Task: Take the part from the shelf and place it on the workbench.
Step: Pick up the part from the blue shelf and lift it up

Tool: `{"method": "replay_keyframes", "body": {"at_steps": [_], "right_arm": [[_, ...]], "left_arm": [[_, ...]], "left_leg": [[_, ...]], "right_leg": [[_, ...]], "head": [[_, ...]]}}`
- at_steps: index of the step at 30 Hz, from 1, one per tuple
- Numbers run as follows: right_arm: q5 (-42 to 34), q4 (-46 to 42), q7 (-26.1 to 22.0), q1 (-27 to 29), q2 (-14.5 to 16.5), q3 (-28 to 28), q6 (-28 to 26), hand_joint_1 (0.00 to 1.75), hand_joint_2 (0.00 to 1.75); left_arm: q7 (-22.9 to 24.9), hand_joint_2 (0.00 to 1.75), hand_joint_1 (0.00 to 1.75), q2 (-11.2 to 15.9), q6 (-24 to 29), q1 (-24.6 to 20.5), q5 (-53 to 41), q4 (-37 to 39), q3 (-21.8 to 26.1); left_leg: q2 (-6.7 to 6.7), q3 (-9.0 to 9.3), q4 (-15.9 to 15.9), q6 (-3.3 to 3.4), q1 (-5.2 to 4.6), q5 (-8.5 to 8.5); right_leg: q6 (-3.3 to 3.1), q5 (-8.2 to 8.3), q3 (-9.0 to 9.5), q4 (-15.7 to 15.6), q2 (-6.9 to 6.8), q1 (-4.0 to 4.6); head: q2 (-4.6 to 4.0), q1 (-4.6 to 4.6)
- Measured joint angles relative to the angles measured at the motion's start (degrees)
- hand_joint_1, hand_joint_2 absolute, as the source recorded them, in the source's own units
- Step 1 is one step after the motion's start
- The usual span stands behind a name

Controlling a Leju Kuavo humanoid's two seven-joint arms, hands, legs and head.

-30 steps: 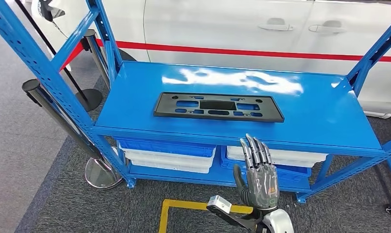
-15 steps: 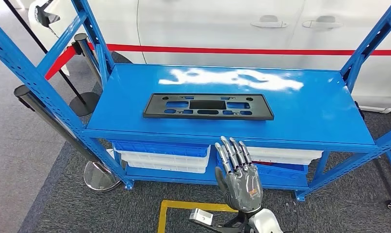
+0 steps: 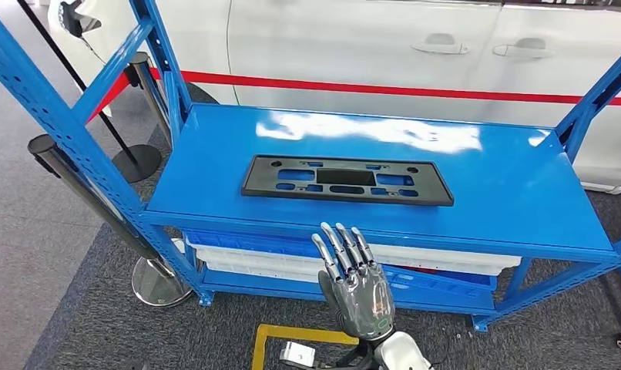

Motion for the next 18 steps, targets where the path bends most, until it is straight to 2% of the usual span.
{"method": "replay_keyframes", "body": {"at_steps": [1, 2, 4, 6, 7, 8, 10, 11, 12, 13, 15, 16, 17, 18], "right_arm": [[0.0, 0.2, 0.5, -0.3, -0.1, 0.1, 0.0, 0.00, 1.75], [-0.1, 0.4, 1.1, -0.5, -0.2, 0.3, 0.0, 0.00, 1.75], [-0.4, 0.5, 1.8, -0.8, -0.5, 0.5, 0.0, 0.00, 1.75], [-0.6, 0.6, 2.2, -0.8, -0.8, 0.6, 0.0, 0.00, 1.75], [-0.7, 0.6, 2.2, -0.9, -0.9, 0.7, 0.0, 0.00, 1.75], [-0.8, 0.6, 2.3, -0.9, -0.9, 0.7, -0.1, 0.00, 1.75], [-0.9, 0.6, 2.4, -0.9, -1.1, 0.8, -0.1, 0.00, 1.75], [-1.0, 0.6, 2.5, -0.8, -1.2, 0.8, -0.1, 0.00, 1.75], [-1.0, 0.6, 2.5, -0.8, -1.3, 0.8, -0.1, 0.00, 1.75], [-1.0, 0.6, 2.5, -0.8, -1.4, 0.9, -0.1, 0.00, 1.75], [-1.0, 0.6, 2.5, -0.8, -1.6, 1.0, -0.1, 0.00, 1.75], [-1.0, 0.7, 2.5, -0.8, -1.6, 1.0, -0.1, 0.00, 1.75], [-1.1, 0.7, 2.6, -0.9, -1.7, 1.1, -0.1, 0.00, 1.75], [-1.1, 0.7, 2.6, -0.9, -1.7, 1.2, -0.1, 0.00, 1.75]], "left_arm": [[0.0, 0.00, 0.00, 0.0, 0.0, -0.1, -0.1, 0.0, 0.0], [0.1, 0.00, 0.00, -0.1, 0.0, -0.1, -0.3, 0.0, 0.0], [0.2, 0.00, 0.00, -0.1, 0.0, -0.2, -0.5, 0.0, 0.0], [0.3, 0.00, 0.00, -0.2, 0.0, -0.2, -0.5, 0.0, 0.0], [0.3, 0.00, 0.00, -0.2, 0.0, -0.3, -0.5, 0.0, 0.1], [0.3, 0.00, 0.00, -0.2, 0.1, -0.3, -0.5, 0.0, 0.1], [0.4, 0.00, 0.00, -0.2, 0.2, -0.3, -0.5, 0.0, 0.4], [0.4, 0.00, 0.00, -0.2, 0.2, -0.2, -0.5, 0.0, 0.5], [0.5, 0.00, 0.00, -0.2, 0.2, -0.1, -0.5, 0.0, 0.6], [0.5, 0.00, 0.00, -0.2, 0.2, 0.0, -0.5, 0.0, 0.7], [0.5, 0.00, 0.00, -0.2, 0.3, 0.1, -0.6, 0.0, 0.8], [0.5, 0.00, 0.00, -0.2, 0.3, 0.1, -0.7, 0.0, 0.8], [0.5, 0.00, 0.00, -0.2, 0.4, 0.1, -0.7, 0.0, 0.9], [0.5, 0.00, 0.00, -0.2, 0.5, 0.1, -0.8, 0.0, 0.9]], "left_leg": [[-0.01, 0.32, 0.0, -0.25, -0.01, -0.36], [0.01, 0.43, -0.2, -0.57, -0.02, -0.68], [0.04, 0.89, -0.1, -1.31, -0.14, -0.78], [0.13, 1.05, 1.5, -1.75, -0.17, -0.89], [0.15, 0.26, 3.5, -1.90, -0.12, -1.26], [0.17, -1.47, 6.6, -2.08, -0.07, -2.15], [0.17, -6.15, 13.6, -2.43, -0.06, -5.07], [0.17, -8.18, 15.8, -2.53, -0.06, -6.17], [0.17, -9.32, 16.1, -2.54, -0.06, -6.14], [0.18, -9.53, 14.4, -2.52, -0.07, -4.69], [0.18, -8.23, 7.4, -2.15, -0.13, 1.29], [0.22, -7.73, 4.3, -1.91, -0.28, 3.45], [0.24, -7.44, 2.5, -1.55, -0.45, 5.05], [0.24, -7.48, 2.0, -1.24, -0.63, 5.41]], "right_leg": [[-0.40, 0.85, 1.05, -2.9, -0.02, 0.23], [-0.83, 1.18, 1.58, -4.5, -0.03, 0.47], [-1.61, 0.56, 2.05, -5.4, 0.04, 0.62], [-2.38, 0.52, 3.35, -6.0, 0.05, 0.30], [-2.70, 0.28, 4.12, -6.2, 0.01, 0.15], [-2.93, -0.09, 4.78, -6.4, -0.06, 0.08], [-3.16, -0.99, 5.79, -6.5, -0.03, 0.14], [-3.15, -1.49, 6.34, -6.4, 0.06, 0.18], [-3.12, -1.99, 6.97, -6.4, 0.16, 0.22], [-3.06, -2.49, 7.72, -6.4, 0.24, 0.25], [-2.82, -3.59, 9.37, -6.4, 0.28, 0.32], [-2.62, -4.05, 9.86, -6.3, 0.32, 0.37], [-2.33, -4.45, 10.09, -6.2, 0.36, 0.43], [-1.99, -4.75, 10.09, -6.2, 0.42, 0.46]], "head": [[0.00, -0.04], [0.00, -0.10], [0.01, -0.16], [0.01, -0.22], [0.01, -0.27], [0.01, -0.37], [0.00, -0.50], [0.00, -0.52], [0.00, -0.51], [0.01, -0.53], [0.00, -0.48], [0.00, -0.44], [0.00, -0.43], [0.00, -0.42]]}}
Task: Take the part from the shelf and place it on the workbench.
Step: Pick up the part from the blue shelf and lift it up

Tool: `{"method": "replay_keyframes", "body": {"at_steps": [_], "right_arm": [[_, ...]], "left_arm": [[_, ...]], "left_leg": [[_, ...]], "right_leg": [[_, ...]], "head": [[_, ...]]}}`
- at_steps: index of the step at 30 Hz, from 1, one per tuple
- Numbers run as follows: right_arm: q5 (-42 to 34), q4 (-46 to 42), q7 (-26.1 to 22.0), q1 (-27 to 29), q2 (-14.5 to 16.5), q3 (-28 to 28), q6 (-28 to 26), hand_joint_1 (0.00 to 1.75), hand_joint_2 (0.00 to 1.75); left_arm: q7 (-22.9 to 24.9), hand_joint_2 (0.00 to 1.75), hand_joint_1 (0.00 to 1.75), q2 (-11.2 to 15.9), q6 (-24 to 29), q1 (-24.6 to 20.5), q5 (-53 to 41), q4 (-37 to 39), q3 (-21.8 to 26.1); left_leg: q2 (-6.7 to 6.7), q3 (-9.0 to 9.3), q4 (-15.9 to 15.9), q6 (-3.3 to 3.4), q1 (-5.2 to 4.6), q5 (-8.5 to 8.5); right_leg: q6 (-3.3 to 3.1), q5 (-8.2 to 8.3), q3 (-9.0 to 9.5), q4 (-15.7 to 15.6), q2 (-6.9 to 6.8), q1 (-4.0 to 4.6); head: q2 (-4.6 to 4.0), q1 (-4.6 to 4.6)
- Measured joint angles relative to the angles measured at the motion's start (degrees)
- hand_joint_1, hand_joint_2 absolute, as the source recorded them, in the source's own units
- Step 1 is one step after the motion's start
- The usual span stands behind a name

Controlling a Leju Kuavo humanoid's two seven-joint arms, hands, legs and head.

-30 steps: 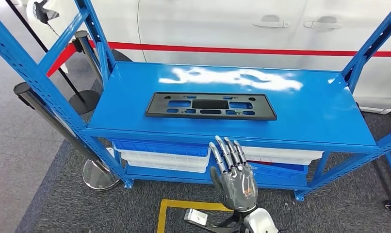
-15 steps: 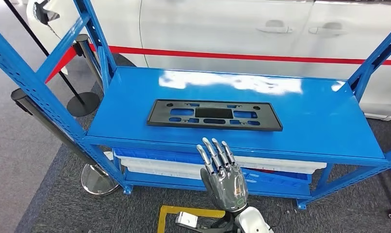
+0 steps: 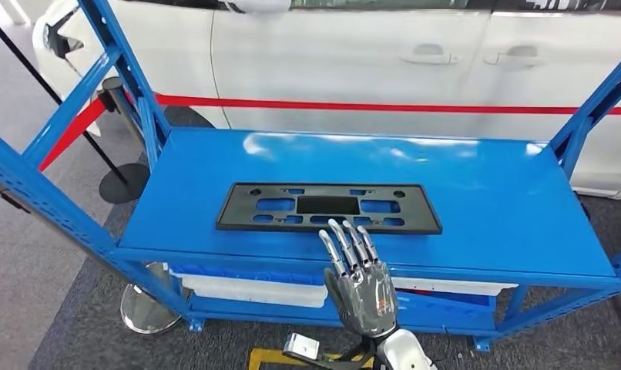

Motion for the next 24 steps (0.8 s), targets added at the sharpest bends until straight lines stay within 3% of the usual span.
{"method": "replay_keyframes", "body": {"at_steps": [4, 5, 7, 8, 9, 10, 11, 12, 14, 17, 19, 21, 23, 24], "right_arm": [[0.0, -0.1, 0.1, -0.3, -0.2, 0.1, 0.0, 0.00, 1.75], [0.0, -0.1, 0.2, -0.4, -0.3, 0.2, 0.0, 0.00, 1.75], [0.0, 0.0, 0.4, -0.4, -0.6, 0.2, 0.4, 0.00, 1.75], [0.0, 0.0, 0.4, -0.4, -0.7, 0.3, 0.6, 0.00, 1.75], [0.0, 0.0, 0.5, -0.3, -0.9, 0.3, 0.7, 0.00, 1.75], [0.0, 0.1, 0.5, -0.3, -1.1, 0.3, 0.9, 0.00, 1.75], [0.0, 0.1, 0.5, -0.3, -1.2, 0.3, 1.1, 0.00, 1.75], [-0.3, 0.1, 0.5, -0.3, -1.2, 0.3, 1.4, 0.00, 1.75], [-0.9, 0.2, 0.5, -0.3, -1.3, 0.4, 2.3, 0.00, 1.75], [-1.5, 0.6, 0.8, -0.3, -1.6, 0.5, 4.3, 0.00, 1.75], [-1.5, 1.1, 1.1, -0.5, -1.7, 0.6, 5.6, 0.00, 1.75], [-1.4, 1.6, 1.5, -0.8, -1.8, 0.7, 6.6, 0.00, 1.75], [-0.9, 2.6, 1.9, -1.1, -1.8, 1.0, 7.8, 0.00, 1.75], [-0.6, 3.4, 2.1, -1.4, -1.8, 1.1, 8.4, 0.00, 1.75]], "left_arm": [[-0.3, 0.00, 0.00, -0.1, 0.4, -0.1, -0.2, 0.0, 0.0], [-0.4, 0.00, 0.00, -0.1, 0.4, -0.2, -0.4, 0.0, 0.0], [-0.5, 0.00, 0.00, -0.1, 0.5, -0.3, -0.7, 0.0, 0.0], [-0.6, 0.00, 0.00, -0.1, 0.5, -0.3, -0.8, 0.0, 0.0], [-0.6, 0.00, 0.00, -0.1, 0.5, -0.3, -0.8, 0.0, 0.0], [-0.6, 0.00, 0.00, -0.1, 0.5, -0.3, -0.8, 0.0, 0.0], [-0.6, 0.00, 0.00, -0.2, 0.5, -0.3, -0.8, 0.0, 0.0], [-0.6, 0.00, 0.00, -0.2, 0.5, -0.3, -0.8, 0.0, 0.0], [-0.6, 0.00, 0.00, -0.2, 0.5, -0.4, -0.8, 0.0, 0.0], [-0.6, 0.00, 0.00, -0.2, 0.4, -0.4, -0.9, 0.0, 0.1], [-0.6, 0.00, 0.00, -0.2, 0.4, -0.4, -1.1, 0.0, 0.1], [-0.5, 0.00, 0.00, -0.1, 0.3, -0.4, -1.2, 0.0, 0.1], [-0.5, 0.00, 0.00, -0.1, 0.2, -0.4, -1.3, 0.0, 0.1], [-0.5, 0.00, 0.00, -0.1, 0.1, -0.4, -1.5, 0.0, 0.1]], "left_leg": [[-0.01, 0.67, -0.9, 1.16, 0.39, 0.13], [0.01, 0.88, -1.1, 1.42, 0.51, 0.08], [0.04, 1.00, -1.2, 1.74, 0.50, -0.20], [0.03, 1.04, -1.2, 1.79, 0.50, -0.34], [0.01, 1.15, -1.2, 1.78, 0.50, -0.48], [-0.03, 1.32, -1.2, 1.71, 0.51, -0.63], [-0.08, 1.62, -1.2, 1.59, 0.53, -0.83], [-0.13, 1.93, -1.2, 1.43, 0.54, -1.04], [-0.20, 2.35, -1.1, 0.90, 0.40, -1.40], [-0.20, 2.47, -1.2, -0.19, 0.39, -1.55], [-0.14, 2.14, -0.1, -0.80, 0.54, -2.51], [-0.10, -0.08, 5.0, -1.21, 0.66, -5.51], [-0.10, -3.55, 12.3, -1.47, 0.67, -8.65], [-0.10, -4.56, 14.4, -1.50, 0.67, -8.97]], "right_leg": [[1.42, -1.94, -0.44, 1.5, -0.10, 0.03], [1.74, -3.30, -1.66, 4.0, -0.16, -0.08], [2.20, -6.44, -6.14, 11.6, -0.20, -0.44], [2.39, -7.18, -8.30, 14.8, -0.22, -0.61], [2.53, -6.78, -9.69, 16.3, -0.22, -0.78], [2.62, -5.29, -10.03, 15.7, -0.24, -0.93], [2.63, -2.72, -9.10, 12.7, -0.27, -1.06], [2.53, -0.21, -7.56, 8.6, -0.33, -1.15], [2.11, 2.60, -4.91, 2.3, -0.40, -1.08], [1.20, 2.73, -4.38, 0.7, -0.19, -0.71], [0.42, 2.98, -4.13, 0.2, -0.22, -0.82], [-0.19, 3.09, -3.94, -0.1, -0.37, -0.86], [-0.47, 3.01, -3.92, -0.1, -0.47, -0.65], [-0.53, 2.97, -3.90, 0.0, -0.49, -0.54]], "head": [[0.00, 0.14], [0.00, 0.25], [0.00, 0.42], [0.00, 0.43], [0.00, 0.44], [0.00, 0.44], [0.00, 0.44], [0.00, 0.44], [-0.01, 0.42], [0.00, 0.33], [0.00, 0.20], [0.00, -0.06], [0.00, -0.22], [0.00, -0.22]]}}
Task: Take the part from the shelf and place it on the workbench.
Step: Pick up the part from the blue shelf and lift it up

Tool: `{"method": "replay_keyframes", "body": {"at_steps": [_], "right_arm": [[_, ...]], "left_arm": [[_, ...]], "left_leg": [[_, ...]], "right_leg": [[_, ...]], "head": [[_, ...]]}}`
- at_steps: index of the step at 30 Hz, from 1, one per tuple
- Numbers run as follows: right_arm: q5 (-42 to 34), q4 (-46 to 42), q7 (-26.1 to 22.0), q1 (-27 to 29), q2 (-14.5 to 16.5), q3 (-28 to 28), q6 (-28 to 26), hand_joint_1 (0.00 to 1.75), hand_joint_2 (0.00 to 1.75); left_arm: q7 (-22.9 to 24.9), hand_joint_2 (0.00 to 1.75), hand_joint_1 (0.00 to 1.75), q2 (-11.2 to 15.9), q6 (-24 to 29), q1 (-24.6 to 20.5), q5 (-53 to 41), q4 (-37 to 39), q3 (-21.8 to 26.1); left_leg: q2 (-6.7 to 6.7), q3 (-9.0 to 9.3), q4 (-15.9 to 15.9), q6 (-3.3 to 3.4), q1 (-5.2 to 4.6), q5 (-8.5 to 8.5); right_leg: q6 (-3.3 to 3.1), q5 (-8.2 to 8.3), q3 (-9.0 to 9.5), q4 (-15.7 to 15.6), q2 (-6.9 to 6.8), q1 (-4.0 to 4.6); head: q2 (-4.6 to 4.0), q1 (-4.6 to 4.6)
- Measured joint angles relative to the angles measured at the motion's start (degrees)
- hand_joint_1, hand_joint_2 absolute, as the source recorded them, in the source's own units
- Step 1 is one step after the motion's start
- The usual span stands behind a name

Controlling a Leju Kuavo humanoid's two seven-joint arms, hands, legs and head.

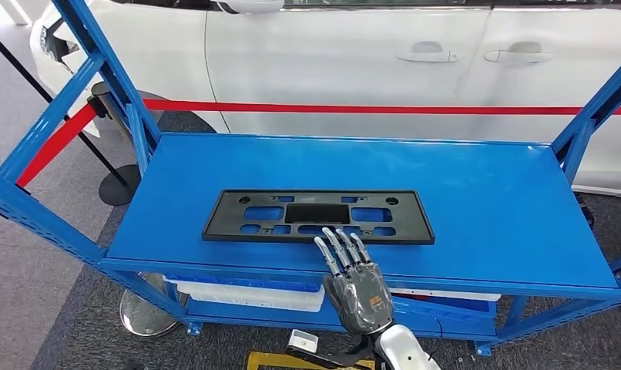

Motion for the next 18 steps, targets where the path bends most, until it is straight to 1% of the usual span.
{"method": "replay_keyframes", "body": {"at_steps": [1, 2, 3, 4, 5, 6, 7, 9, 10, 11, 12, 14, 15, 16, 17, 18], "right_arm": [[0.5, 0.9, 0.3, -0.4, 0.0, 0.2, 0.6, 0.00, 1.75], [1.1, 1.9, 0.5, -1.0, 0.1, 0.4, 1.0, 0.00, 1.75], [1.7, 3.0, 0.8, -1.7, 0.3, 0.7, 1.3, 0.00, 1.75], [2.2, 4.1, 1.2, -2.5, 0.6, 1.0, 1.5, 0.00, 1.75], [2.6, 5.3, 1.5, -3.2, 0.9, 1.3, 1.6, 0.00, 1.75], [2.9, 6.5, 1.7, -4.0, 1.3, 1.7, 1.5, 0.00, 1.75], [2.9, 7.5, 2.0, -4.7, 1.7, 2.0, 1.4, 0.00, 1.75], [2.4, 9.1, 2.2, -5.8, 2.5, 2.5, 1.1, 0.00, 1.75], [2.1, 9.5, 2.3, -6.3, 2.8, 2.7, 0.9, 0.00, 1.75], [1.7, 9.8, 2.3, -6.6, 3.0, 2.9, 0.7, 0.00, 1.75], [1.4, 9.9, 2.3, -6.9, 3.0, 3.0, 0.6, 0.00, 1.75], [1.1, 10.4, 2.3, -7.2, 3.1, 3.2, 0.4, 0.00, 1.75], [0.9, 10.5, 2.3, -7.2, 3.1, 3.2, 0.3, 0.00, 1.75], [0.7, 10.7, 2.3, -7.2, 3.1, 3.2, 0.2, 0.00, 1.75], [0.4, 10.6, 2.3, -7.2, 3.0, 3.2, 0.1, 0.00, 1.75], [0.1, 10.4, 2.3, -7.2, 3.0, 3.2, 0.0, 0.00, 1.75]], "left_arm": [[0.0, 0.00, 0.00, 0.0, -0.1, 0.0, -0.2, 0.0, 0.0], [0.0, 0.00, 0.00, 0.0, -0.3, 0.0, -0.4, 0.0, 0.0], [0.0, 0.00, 0.00, 0.0, -0.3, -0.1, -0.5, 0.0, 0.0], [0.0, 0.00, 0.00, 0.1, -0.4, -0.2, -0.7, 0.0, 0.0], [0.0, 0.00, 0.00, 0.1, -0.5, -0.3, -0.8, 0.0, 0.0], [0.0, 0.00, 0.00, 0.1, -0.5, -0.5, -1.0, 0.0, 0.0], [0.0, 0.00, 0.00, 0.2, -0.6, -0.5, -1.2, 0.0, 0.0], [0.0, 0.00, 0.00, 0.1, -0.3, -0.6, -1.3, 0.0, 0.0], [0.0, 0.00, 0.00, 0.1, 0.1, -0.6, -1.3, 0.0, 0.0], [0.0, 0.00, 0.00, 0.1, 0.4, -0.6, -1.3, 0.0, 0.0], [0.1, 0.44, 0.00, 0.0, 0.7, -0.6, -1.3, 0.0, 0.0], [0.1, 1.31, 0.00, 0.0, 1.0, -0.6, -1.4, 0.0, 0.0], [0.1, 1.75, 0.00, -0.1, 1.0, -0.6, -1.4, 0.0, 0.0], [0.0, 1.75, 0.00, -0.1, 1.1, -0.6, -1.4, 0.0, 0.0], [-0.1, 1.75, 0.00, -0.1, 1.1, -0.6, -1.4, 0.0, 0.0], [-0.2, 1.75, 0.00, -0.1, 1.1, -0.5, -1.4, 0.0, 0.0]], "left_leg": [[0.00, -0.04, 0.0, 0.06, -0.01, 0.77], [0.00, 1.05, -2.4, 0.22, -0.02, 2.51], [0.01, 2.91, -6.3, 0.50, -0.06, 4.65], [0.02, 4.76, -10.2, 0.81, -0.20, 6.13], [0.02, 6.16, -13.2, 1.13, -0.34, 7.07], [0.01, 6.90, -14.9, 1.40, -0.51, 7.37], [-0.01, 7.03, -15.4, 1.60, -0.68, 7.21], [0.01, 7.13, -15.8, 2.10, -0.56, 7.57], [0.03, 7.28, -16.2, 2.41, -0.39, 7.77], [0.07, 7.42, -16.5, 2.74, -0.20, 7.96], [0.11, 7.54, -16.7, 2.97, -0.06, 8.07], [0.13, 7.51, -16.7, 3.17, -0.07, 8.09], [0.12, 7.51, -16.7, 3.16, -0.07, 8.06], [0.11, 7.54, -16.7, 3.13, -0.06, 8.01], [0.08, 7.61, -16.6, 3.05, -0.04, 7.93], [0.05, 7.72, -16.5, 2.92, -0.01, 7.81]], "right_leg": [[-0.05, -0.04, 0.04, 0.0, 0.01, 0.10], [-0.07, -0.10, 0.13, 0.1, 0.05, 0.19], [-0.04, -0.17, 0.22, 0.2, 0.10, 0.25], [0.06, -0.27, 0.27, 0.3, 0.14, 0.39], [0.23, -0.35, 0.23, 0.4, 0.19, 0.49], [0.45, -0.38, 0.14, 0.4, 0.21, 0.55], [0.71, -0.36, 0.05, 0.4, 0.23, 0.56], [1.26, -0.42, 0.01, 0.4, 0.24, 0.46], [1.56, -0.92, -0.19, 1.0, 0.23, 0.45], [1.85, -1.94, -0.84, 2.5, 0.22, 0.44], [2.13, -3.51, -2.10, 5.2, 0.20, 0.33], [2.59, -6.83, -5.91, 12.6, 0.19, 0.02], [2.77, -7.50, -7.48, 15.4, 0.17, -0.17], [2.91, -7.07, -8.17, 16.3, 0.15, -0.35], [2.98, -5.53, -7.71, 14.9, 0.11, -0.51], [2.98, -3.32, -6.22, 11.5, 0.06, -0.63]], "head": [[0.00, 0.00], [0.00, 0.01], [0.00, -0.01], [0.00, -0.01], [0.00, 0.00], [0.00, 0.00], [0.00, 0.00], [0.00, 0.00], [0.00, 0.03], [0.00, 0.13], [0.00, 0.22], [0.00, 0.37], [0.00, 0.37], [0.00, 0.38], [0.00, 0.39], [0.00, 0.39]]}}
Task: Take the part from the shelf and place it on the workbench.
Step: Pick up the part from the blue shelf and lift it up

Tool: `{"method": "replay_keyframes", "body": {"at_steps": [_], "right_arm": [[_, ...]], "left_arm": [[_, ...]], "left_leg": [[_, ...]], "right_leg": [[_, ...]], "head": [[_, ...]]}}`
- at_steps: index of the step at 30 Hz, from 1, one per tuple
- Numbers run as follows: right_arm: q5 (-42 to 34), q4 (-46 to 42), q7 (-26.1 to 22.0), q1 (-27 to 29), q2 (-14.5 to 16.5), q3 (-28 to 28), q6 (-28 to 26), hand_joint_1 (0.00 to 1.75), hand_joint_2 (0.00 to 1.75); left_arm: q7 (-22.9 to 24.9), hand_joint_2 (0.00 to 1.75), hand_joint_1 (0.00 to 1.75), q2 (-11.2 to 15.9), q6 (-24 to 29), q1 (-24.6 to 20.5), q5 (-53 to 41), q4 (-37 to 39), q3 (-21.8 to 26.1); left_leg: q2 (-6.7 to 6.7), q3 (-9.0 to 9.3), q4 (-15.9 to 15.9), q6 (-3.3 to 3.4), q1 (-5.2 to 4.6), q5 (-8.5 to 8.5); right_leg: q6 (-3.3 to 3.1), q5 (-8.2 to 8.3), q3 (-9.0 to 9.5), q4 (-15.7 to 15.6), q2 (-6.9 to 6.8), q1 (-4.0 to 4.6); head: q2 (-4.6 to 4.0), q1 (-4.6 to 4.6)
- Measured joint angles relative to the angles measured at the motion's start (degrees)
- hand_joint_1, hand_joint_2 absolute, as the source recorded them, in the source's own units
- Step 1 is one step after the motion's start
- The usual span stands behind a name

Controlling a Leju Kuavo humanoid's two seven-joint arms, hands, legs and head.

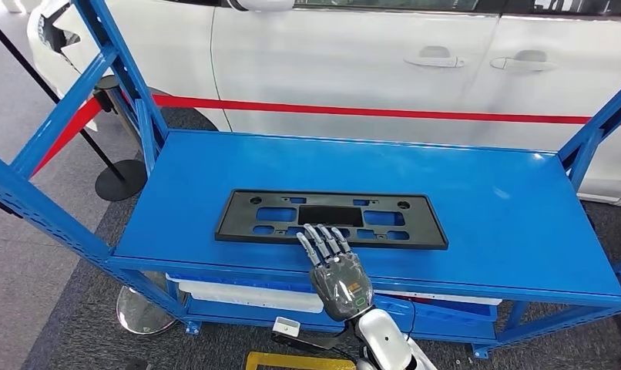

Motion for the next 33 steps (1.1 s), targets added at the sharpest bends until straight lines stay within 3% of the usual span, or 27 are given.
{"method": "replay_keyframes", "body": {"at_steps": [2, 3, 6, 8, 11, 12, 13, 14, 17, 19, 22, 23, 24, 26, 27, 28, 29, 30, 31, 33], "right_arm": [[-0.5, -0.5, 0.0, -0.1, 0.0, 0.0, -0.2, 0.00, 1.75], [-0.7, -0.8, -0.1, -0.1, 0.0, 0.0, -0.4, 0.00, 1.75], [-1.2, -1.7, -0.3, 0.0, -0.1, 0.0, -0.6, 0.00, 1.75], [-1.4, -2.4, -0.5, 0.0, -0.1, 0.0, -0.7, 0.00, 1.75], [-1.6, -2.9, -0.8, 0.0, -0.1, 0.0, -0.6, 0.00, 1.75], [-1.6, -2.9, -0.8, 0.0, -0.1, 0.0, -0.6, 0.00, 1.75], [-1.6, -2.9, -0.8, 0.1, -0.1, 0.0, -0.6, 0.00, 1.75], [-1.6, -2.9, -0.9, 0.1, -0.1, 0.0, -0.6, 0.00, 1.75], [-1.6, -3.1, -0.9, 0.1, -0.1, 0.0, -0.6, 0.00, 1.75], [-1.7, -3.2, -0.9, 0.0, -0.1, 0.0, -0.6, 0.00, 1.75], [-1.7, -3.3, -0.9, -0.1, -0.1, 0.0, -0.5, 0.00, 1.75], [-1.7, -3.3, -1.0, -0.1, -0.2, 0.0, -0.5, 0.00, 1.75], [-1.7, -3.3, -1.0, -0.2, -0.2, 0.0, -0.5, 0.00, 1.75], [-1.7, -3.3, -1.0, -0.1, -0.2, 0.0, -0.4, 0.00, 1.75], [-1.7, -3.2, -1.0, -0.1, -0.3, 0.0, -0.4, 0.00, 1.75], [-1.7, -3.2, -1.0, 0.0, -0.4, 0.0, -0.4, 0.00, 1.75], [-1.7, -3.2, -1.0, 0.0, -0.4, 0.0, -0.3, 0.00, 1.75], [-1.7, -3.1, -1.0, 0.0, -0.5, 0.0, -0.3, 0.00, 1.75], [-1.7, -3.1, -1.0, 0.0, -0.5, 0.0, -0.3, 0.00, 1.75], [-1.7, -3.1, -1.0, -0.1, -0.5, 0.0, -0.3, 0.00, 1.75]], "left_arm": [[-0.3, 1.75, 0.00, 0.0, -0.3, 0.0, 0.0, 0.0, 0.0], [-0.4, 1.75, 0.00, 0.0, -0.4, 0.0, 0.1, 0.0, 0.0], [-0.8, 1.75, 0.00, 0.0, -0.8, 0.0, 0.3, 0.0, 0.0], [-0.8, 1.75, 0.00, -0.1, -0.9, 0.0, 0.2, 0.0, 0.1], [-0.7, 1.75, 0.00, 0.0, -1.1, 0.1, 0.1, 0.0, 0.1], [-0.6, 1.75, 0.00, 0.0, -1.2, 0.1, 0.1, 0.0, 0.1], [-0.6, 1.75, 0.00, 0.0, -1.3, 0.2, 0.1, 0.0, 0.1], [-0.6, 1.75, 0.00, 0.0, -1.3, 0.2, 0.1, 0.0, 0.1], [-0.6, 1.75, 0.00, 0.0, -1.3, 0.1, 0.1, 0.0, 0.1], [-0.6, 1.75, 0.00, 0.0, -1.4, 0.1, 0.1, 0.0, 0.1], [-0.5, 1.75, 0.00, 0.0, -1.5, 0.1, 0.1, 0.0, 0.1], [-0.5, 1.75, 0.00, 0.0, -1.6, 0.1, 0.1, 0.0, 0.1], [-0.5, 1.75, 0.00, 0.0, -1.6, 0.1, 0.1, 0.0, 0.1], [-0.5, 1.75, 0.00, -0.1, -1.7, 0.0, 0.1, 0.0, 0.1], [-0.5, 1.75, 0.00, -0.1, -1.7, 0.0, 0.1, 0.0, 0.1], [-0.5, 1.75, 0.00, -0.1, -1.7, 0.1, 0.1, 0.0, 0.1], [-0.5, 1.75, 0.00, -0.1, -1.7, 0.1, 0.1, 0.0, 0.1], [-0.5, 1.75, 0.00, -0.1, -1.7, 0.1, 0.1, 0.0, 0.1], [-0.5, 1.75, 0.00, -0.2, -1.7, 0.1, 0.1, 0.0, 0.1], [-0.5, 1.75, 0.00, -0.2, -1.7, 0.0, 0.1, 0.0, 0.1]], "left_leg": [[-0.07, 0.10, 0.3, -0.50, -0.09, -0.34], [-0.09, 0.09, 0.4, -0.83, -0.17, -0.47], [-0.07, 0.08, 0.4, -1.95, -0.16, -0.65], [-0.02, -0.46, 2.0, -2.59, 0.07, -1.96], [0.00, -4.96, 12.1, -3.13, 0.20, -7.30], [0.01, -6.52, 15.4, -3.20, 0.20, -8.38], [0.01, -7.31, 16.9, -3.17, 0.20, -8.40], [0.01, -6.97, 16.1, -3.05, 0.19, -7.25], [0.03, -1.83, 4.9, -2.13, -0.05, -1.68], [0.00, -0.07, 1.0, -1.59, -0.37, -0.79], [-0.03, 0.13, 0.3, -0.84, -0.30, -0.47], [0.02, 0.22, 0.0, -0.48, -0.14, -0.28], [0.06, 0.31, -0.3, -0.16, 0.04, -0.11], [0.14, 0.27, -0.4, 0.14, 0.05, -0.08], [0.15, 0.25, -0.4, 0.16, 0.05, -0.10], [0.15, 0.25, -0.4, 0.15, 0.05, -0.13], [0.12, 0.29, -0.3, 0.11, 0.07, -0.17], [0.08, 0.38, -0.3, 0.00, 0.09, -0.25], [0.02, 0.49, -0.2, -0.17, 0.11, -0.38], [-0.07, 0.47, 0.2, -0.78, -0.08, -0.78]], "right_leg": [[-0.30, 3.25, 3.46, -7.5, -0.06, -0.02], [-0.54, 3.88, 4.46, -9.7, -0.06, 0.06], [-1.53, 4.05, 4.88, -11.0, 0.10, 0.32], [-2.30, 4.29, 5.11, -11.4, 0.09, 0.22], [-2.92, 4.32, 5.24, -11.6, -0.06, 0.29], [-2.99, 4.28, 5.24, -11.6, -0.08, 0.41], [-3.06, 4.24, 5.27, -11.5, -0.08, 0.52], [-3.10, 4.18, 5.34, -11.5, -0.05, 0.62], [-2.94, 3.88, 5.65, -11.3, 0.05, 0.91], [-2.52, 3.79, 5.55, -11.2, 0.10, 1.05], [-1.64, 3.60, 5.34, -11.0, 0.11, 1.09], [-1.29, 2.86, 4.94, -10.0, 0.10, 1.06], [-0.95, 1.53, 4.00, -8.0, 0.09, 1.01], [-0.45, -2.12, 0.52, -0.9, 0.08, 0.70], [-0.26, -3.39, -1.27, 2.6, 0.08, 0.55], [-0.11, -3.66, -2.38, 4.6, 0.06, 0.38], [-0.01, -2.78, -2.43, 4.4, 0.04, 0.22], [0.03, -0.97, -1.34, 2.1, 0.00, 0.07], [-0.01, 1.23, 0.53, -1.7, -0.04, -0.05], [-0.38, 3.73, 3.85, -8.6, -0.07, -0.01]], "head": [[0.00, -0.03], [0.00, -0.08], [0.00, -0.20], [-0.01, -0.37], [0.00, -0.83], [0.00, -0.84], [0.00, -0.85], [0.00, -0.85], [0.00, -0.85], [0.00, -0.83], [0.00, -0.80], [0.00, -0.72], [-0.01, -0.61], [-0.01, -0.38], [-0.01, -0.34], [-0.01, -0.33], [-0.01, -0.32], [-0.01, -0.32], [0.00, -0.32], [0.00, -0.35]]}}
